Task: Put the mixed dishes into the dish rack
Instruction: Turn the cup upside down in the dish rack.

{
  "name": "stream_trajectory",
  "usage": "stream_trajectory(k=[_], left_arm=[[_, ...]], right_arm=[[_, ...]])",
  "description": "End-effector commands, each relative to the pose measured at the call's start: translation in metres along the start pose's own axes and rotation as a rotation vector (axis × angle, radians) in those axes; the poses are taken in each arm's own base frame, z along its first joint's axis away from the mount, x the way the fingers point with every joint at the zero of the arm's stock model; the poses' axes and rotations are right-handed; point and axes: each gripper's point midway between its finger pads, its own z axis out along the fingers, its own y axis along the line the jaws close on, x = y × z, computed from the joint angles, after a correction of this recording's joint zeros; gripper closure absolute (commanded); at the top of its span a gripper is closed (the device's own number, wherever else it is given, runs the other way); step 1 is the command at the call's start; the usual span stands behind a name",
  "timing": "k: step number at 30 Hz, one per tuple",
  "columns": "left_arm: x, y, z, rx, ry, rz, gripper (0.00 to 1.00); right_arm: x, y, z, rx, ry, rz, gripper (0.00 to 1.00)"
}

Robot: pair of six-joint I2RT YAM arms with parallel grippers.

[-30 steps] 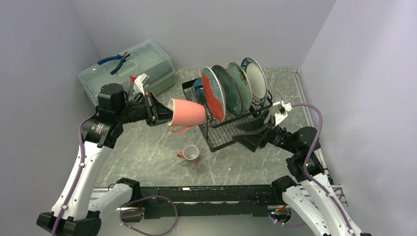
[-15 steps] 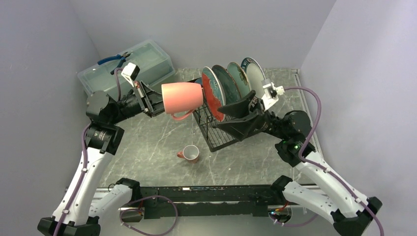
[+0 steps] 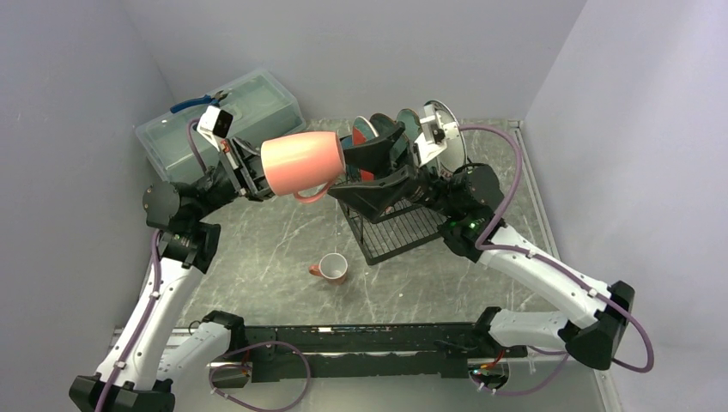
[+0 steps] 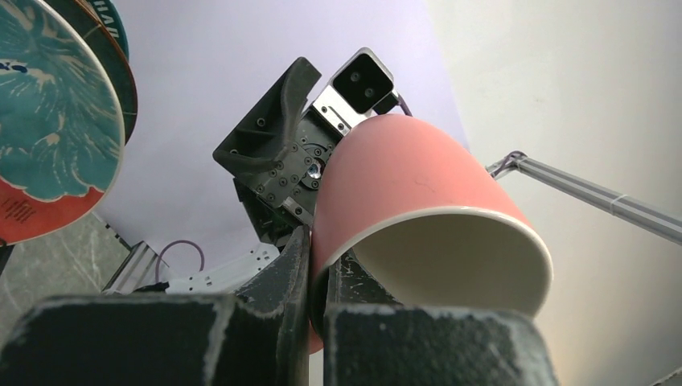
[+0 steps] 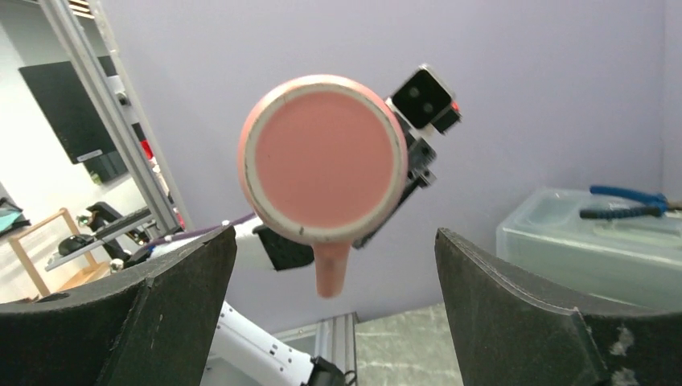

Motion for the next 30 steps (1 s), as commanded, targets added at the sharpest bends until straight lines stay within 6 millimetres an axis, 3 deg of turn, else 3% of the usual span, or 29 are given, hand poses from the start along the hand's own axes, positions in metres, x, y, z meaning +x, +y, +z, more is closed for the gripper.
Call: stream_trajectory(k=[1,16,30], left_arm=[[0.000,-0.045,-0.005,0.160,-0.039,0.074,1.00],[-0.001,-0.041,-0.005,0.204,-0.028,0.052,1.00],[0.003,-0.034,-0.006,0.199,-0.015,0.037,1.00]], right_arm=[[-0.040,0.038,0.019,-0.152,-0.143,-0.101,0.04],[-0.043,0.071,0.053,-0.291,-0.235,-0.128,0.02],[-0.050,0.078,0.066,-0.298,-0.303,-0.144,0.02]])
